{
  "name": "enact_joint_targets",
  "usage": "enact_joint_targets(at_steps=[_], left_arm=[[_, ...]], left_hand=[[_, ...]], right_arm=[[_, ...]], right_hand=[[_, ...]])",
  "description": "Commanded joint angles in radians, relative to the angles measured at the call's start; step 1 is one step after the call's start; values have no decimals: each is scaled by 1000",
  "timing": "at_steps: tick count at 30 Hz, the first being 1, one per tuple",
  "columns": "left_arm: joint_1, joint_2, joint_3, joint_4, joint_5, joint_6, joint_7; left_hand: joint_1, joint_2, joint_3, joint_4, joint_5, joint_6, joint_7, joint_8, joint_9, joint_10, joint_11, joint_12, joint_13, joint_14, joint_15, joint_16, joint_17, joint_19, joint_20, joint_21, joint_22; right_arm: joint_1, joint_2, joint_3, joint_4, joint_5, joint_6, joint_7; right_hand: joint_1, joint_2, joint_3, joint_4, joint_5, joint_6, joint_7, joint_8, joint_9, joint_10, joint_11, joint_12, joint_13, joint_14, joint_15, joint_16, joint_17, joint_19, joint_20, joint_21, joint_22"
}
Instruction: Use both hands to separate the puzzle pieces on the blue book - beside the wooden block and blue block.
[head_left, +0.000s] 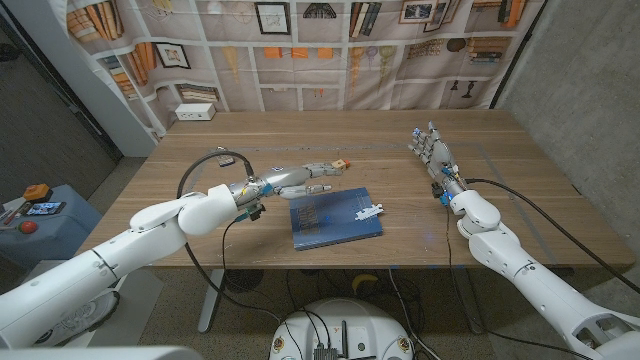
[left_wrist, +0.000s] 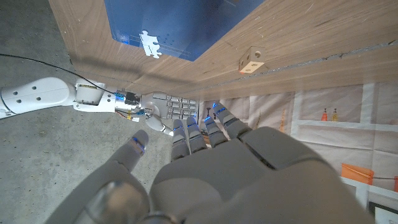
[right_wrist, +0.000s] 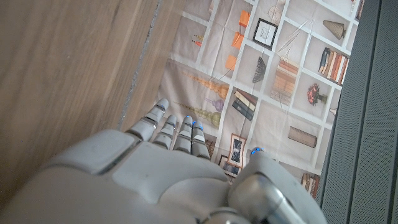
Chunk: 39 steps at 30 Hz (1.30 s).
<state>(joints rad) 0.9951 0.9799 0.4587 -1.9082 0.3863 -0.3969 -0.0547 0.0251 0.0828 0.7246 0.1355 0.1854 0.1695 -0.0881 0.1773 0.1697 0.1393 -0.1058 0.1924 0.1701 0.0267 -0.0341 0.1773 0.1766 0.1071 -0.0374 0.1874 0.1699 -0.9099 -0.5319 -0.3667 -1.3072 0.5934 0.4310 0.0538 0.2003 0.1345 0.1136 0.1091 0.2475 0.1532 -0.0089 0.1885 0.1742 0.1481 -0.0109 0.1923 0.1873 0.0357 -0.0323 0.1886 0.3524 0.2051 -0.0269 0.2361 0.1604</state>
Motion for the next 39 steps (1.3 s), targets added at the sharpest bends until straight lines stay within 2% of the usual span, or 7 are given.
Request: enact_joint_targets(at_steps=[1,7,17,21,26,28,39], left_arm=[[-51,-14,44,39,116,-68,-10],[-79,-22,64,45,171,-82,-29],[-143,-54,113,86,204,-111,-85],[-176,-63,140,97,190,-110,-157],[-215,-79,172,112,177,-104,-238],[-225,-85,181,117,179,-105,-250],[-265,-106,212,123,231,-102,-279]], left_hand=[[-13,84,-2,13,5,-5,-13,1,3,-6,-9,-5,2,-16,-104,-2,3,-16,-120,-5,3],[-20,84,-6,23,7,-29,-9,-4,2,-19,-12,-10,2,-48,-99,-8,2,-50,-129,-10,4],[-34,90,-24,49,10,-82,-19,-7,2,-74,-21,-18,2,-119,-102,-9,6,-137,-132,-13,6],[-37,92,-35,55,11,-115,-22,-10,2,-103,-20,-20,2,-147,-93,-7,7,-173,-132,-13,7],[-44,102,-81,64,15,-264,-20,-11,2,-238,-24,-23,2,-269,-73,-8,11,-295,-140,-11,10],[-46,104,-94,67,16,-290,-17,-9,3,-267,-26,-23,2,-293,-67,-6,12,-336,-141,-13,11],[-48,110,-125,70,20,-350,-20,-6,3,-329,-31,-19,2,-361,-58,-2,13,-428,-140,-13,13]], right_arm=[[-5,-12,7,7,4,13,10],[-11,-13,11,10,8,21,12],[-22,-23,23,6,10,28,9],[-24,-23,25,9,12,32,11],[-23,-23,27,14,16,34,14],[-21,-21,28,19,18,37,18],[-19,-16,34,41,24,58,27]], right_hand=[[-11,2,10,1,0,3,1,0,3,2,-6,-2,2,-1,0,4,1,3,-9,-7,5],[-12,3,11,1,0,3,1,0,3,2,-7,-2,2,-1,0,5,-2,4,-9,-9,5],[-14,4,14,2,-1,4,1,0,3,3,-6,-2,1,-2,-1,5,-7,5,-10,-14,5],[-14,4,15,2,-1,4,1,0,3,4,-6,-1,1,-2,-1,6,-8,6,-10,-16,5],[-15,4,16,2,-1,4,2,0,3,4,-7,-1,1,-3,0,6,-10,6,-9,-18,5],[-15,5,17,2,-1,4,2,0,3,3,-7,-2,1,-3,0,6,-11,6,-10,-19,5],[-17,5,19,2,-1,5,2,0,3,4,-9,-1,0,-3,0,7,-15,8,-10,-23,5]])
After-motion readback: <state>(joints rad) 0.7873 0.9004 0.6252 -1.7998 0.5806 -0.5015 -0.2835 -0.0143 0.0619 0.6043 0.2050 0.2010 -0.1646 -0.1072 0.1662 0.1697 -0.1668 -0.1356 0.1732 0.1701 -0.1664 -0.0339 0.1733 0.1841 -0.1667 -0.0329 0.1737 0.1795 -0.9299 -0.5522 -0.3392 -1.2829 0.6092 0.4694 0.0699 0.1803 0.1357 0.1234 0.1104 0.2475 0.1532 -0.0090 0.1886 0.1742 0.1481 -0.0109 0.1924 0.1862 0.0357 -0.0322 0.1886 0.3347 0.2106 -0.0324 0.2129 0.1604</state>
